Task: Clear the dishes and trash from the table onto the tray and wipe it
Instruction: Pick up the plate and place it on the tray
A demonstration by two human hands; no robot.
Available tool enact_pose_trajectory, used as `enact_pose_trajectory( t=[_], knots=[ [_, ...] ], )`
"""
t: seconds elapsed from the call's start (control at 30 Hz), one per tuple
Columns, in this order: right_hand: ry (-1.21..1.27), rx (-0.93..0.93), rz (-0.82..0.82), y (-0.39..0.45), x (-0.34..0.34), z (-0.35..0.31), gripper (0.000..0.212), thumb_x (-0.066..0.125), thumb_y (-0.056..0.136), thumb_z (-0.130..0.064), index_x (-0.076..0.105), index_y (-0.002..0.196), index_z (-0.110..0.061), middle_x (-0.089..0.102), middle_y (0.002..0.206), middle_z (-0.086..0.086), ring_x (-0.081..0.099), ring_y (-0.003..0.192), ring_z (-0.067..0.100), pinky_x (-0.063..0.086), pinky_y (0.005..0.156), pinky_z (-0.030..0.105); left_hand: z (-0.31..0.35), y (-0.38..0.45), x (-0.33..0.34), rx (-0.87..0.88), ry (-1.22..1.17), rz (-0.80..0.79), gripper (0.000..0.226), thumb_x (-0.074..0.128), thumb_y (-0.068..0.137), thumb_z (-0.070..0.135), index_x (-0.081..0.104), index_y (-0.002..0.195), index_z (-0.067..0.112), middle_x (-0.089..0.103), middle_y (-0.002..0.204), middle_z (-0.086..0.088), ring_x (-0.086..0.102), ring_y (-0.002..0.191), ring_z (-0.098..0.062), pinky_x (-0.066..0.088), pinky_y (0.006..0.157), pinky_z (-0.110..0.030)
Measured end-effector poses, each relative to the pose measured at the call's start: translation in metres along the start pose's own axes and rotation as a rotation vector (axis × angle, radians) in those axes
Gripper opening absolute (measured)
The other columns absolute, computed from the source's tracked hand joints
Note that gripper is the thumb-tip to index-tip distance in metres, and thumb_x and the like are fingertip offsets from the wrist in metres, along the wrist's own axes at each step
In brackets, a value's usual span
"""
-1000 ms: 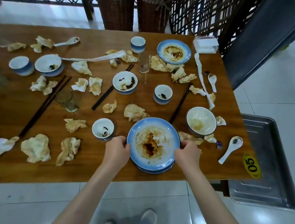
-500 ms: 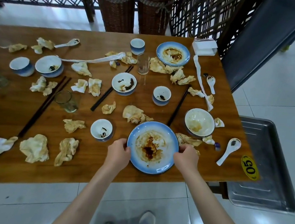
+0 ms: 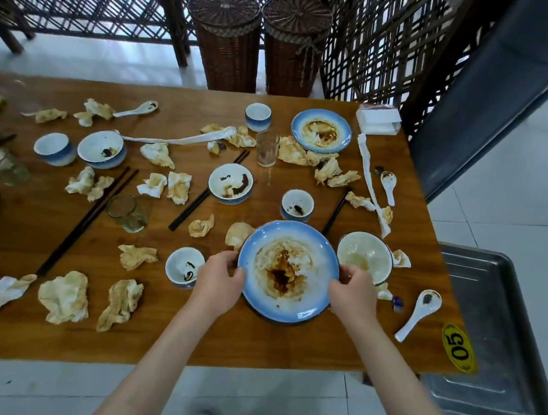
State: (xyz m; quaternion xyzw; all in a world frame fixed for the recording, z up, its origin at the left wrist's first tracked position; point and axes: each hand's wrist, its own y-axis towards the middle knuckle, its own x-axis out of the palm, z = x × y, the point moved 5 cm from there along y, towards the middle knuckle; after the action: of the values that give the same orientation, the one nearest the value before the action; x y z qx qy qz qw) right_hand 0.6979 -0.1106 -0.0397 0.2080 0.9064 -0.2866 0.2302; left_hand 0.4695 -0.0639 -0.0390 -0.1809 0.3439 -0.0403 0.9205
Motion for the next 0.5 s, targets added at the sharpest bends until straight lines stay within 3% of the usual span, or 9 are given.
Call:
enact_pose_trajectory(
  t=[0.07, 0.17, 0.23, 0.33, 0.4, 0.5],
  knots=[
    [-0.001, -0.006, 0.01, 0.012, -0.008, -0.018, 0.032, 0.055, 0.085, -0.003, 0.057, 0.117, -0.009, 0.057, 0.094, -0.001, 0.056, 0.075, 0.008, 0.042, 0.05, 0.018, 0.019, 0.01, -0.006, 0.017, -0.005, 0.01, 0.036, 0.052, 0.093, 0.016, 0.054, 0.129, 0.014, 0.057, 0.108, 0.008, 0.051, 0.083, -0.002, 0.035, 0.045, -0.005],
    [-0.024, -0.027, 0.02, 0.033, -0.019, -0.046, 0.032, 0.054, 0.084, -0.004, 0.059, 0.116, -0.01, 0.061, 0.096, 0.002, 0.059, 0.074, 0.011, 0.043, 0.048, 0.02, 0.046, 0.033, -0.013, 0.038, -0.019, -0.005, 0.031, 0.052, 0.093, 0.017, 0.059, 0.123, 0.015, 0.061, 0.106, 0.007, 0.057, 0.093, -0.009, 0.039, 0.057, -0.013],
    [-0.019, -0.037, 0.03, 0.051, -0.024, -0.066, 0.027, 0.056, 0.082, -0.003, 0.062, 0.108, -0.011, 0.064, 0.098, 0.004, 0.061, 0.084, 0.018, 0.054, 0.06, 0.03, 0.06, 0.052, -0.016, 0.038, -0.03, -0.015, 0.023, 0.052, 0.092, 0.017, 0.062, 0.113, 0.019, 0.064, 0.095, 0.008, 0.06, 0.08, -0.011, 0.041, 0.053, -0.016],
    [-0.023, -0.031, 0.05, 0.079, -0.025, -0.09, 0.025, 0.056, 0.08, -0.002, 0.064, 0.103, -0.012, 0.066, 0.099, 0.006, 0.062, 0.086, 0.021, 0.058, 0.071, 0.04, 0.079, 0.087, -0.021, 0.036, -0.004, -0.008, 0.015, 0.052, 0.091, 0.018, 0.058, 0.08, 0.026, 0.062, 0.074, 0.009, 0.057, 0.06, -0.007, 0.042, 0.045, -0.019],
    [-0.017, -0.035, 0.076, 0.101, -0.025, -0.104, 0.025, 0.057, 0.081, -0.004, 0.064, 0.103, -0.012, 0.066, 0.093, 0.002, 0.062, 0.084, 0.02, 0.058, 0.071, 0.04, 0.095, 0.115, -0.023, 0.071, 0.04, -0.019, 0.013, 0.05, 0.091, 0.017, 0.057, 0.081, 0.019, 0.057, 0.069, 0.011, 0.051, 0.056, -0.003, 0.039, 0.042, -0.017],
    [0.017, -0.03, 0.087, 0.135, -0.024, -0.123, 0.012, 0.059, 0.083, -0.007, 0.06, 0.084, -0.019, 0.064, 0.087, 0.001, 0.062, 0.082, 0.019, 0.058, 0.071, 0.042, 0.123, 0.156, -0.024, 0.119, 0.058, -0.035, 0.007, 0.05, 0.092, 0.019, 0.055, 0.09, 0.024, 0.058, 0.075, 0.015, 0.052, 0.059, -0.003, 0.037, 0.04, -0.018]
  ],
)
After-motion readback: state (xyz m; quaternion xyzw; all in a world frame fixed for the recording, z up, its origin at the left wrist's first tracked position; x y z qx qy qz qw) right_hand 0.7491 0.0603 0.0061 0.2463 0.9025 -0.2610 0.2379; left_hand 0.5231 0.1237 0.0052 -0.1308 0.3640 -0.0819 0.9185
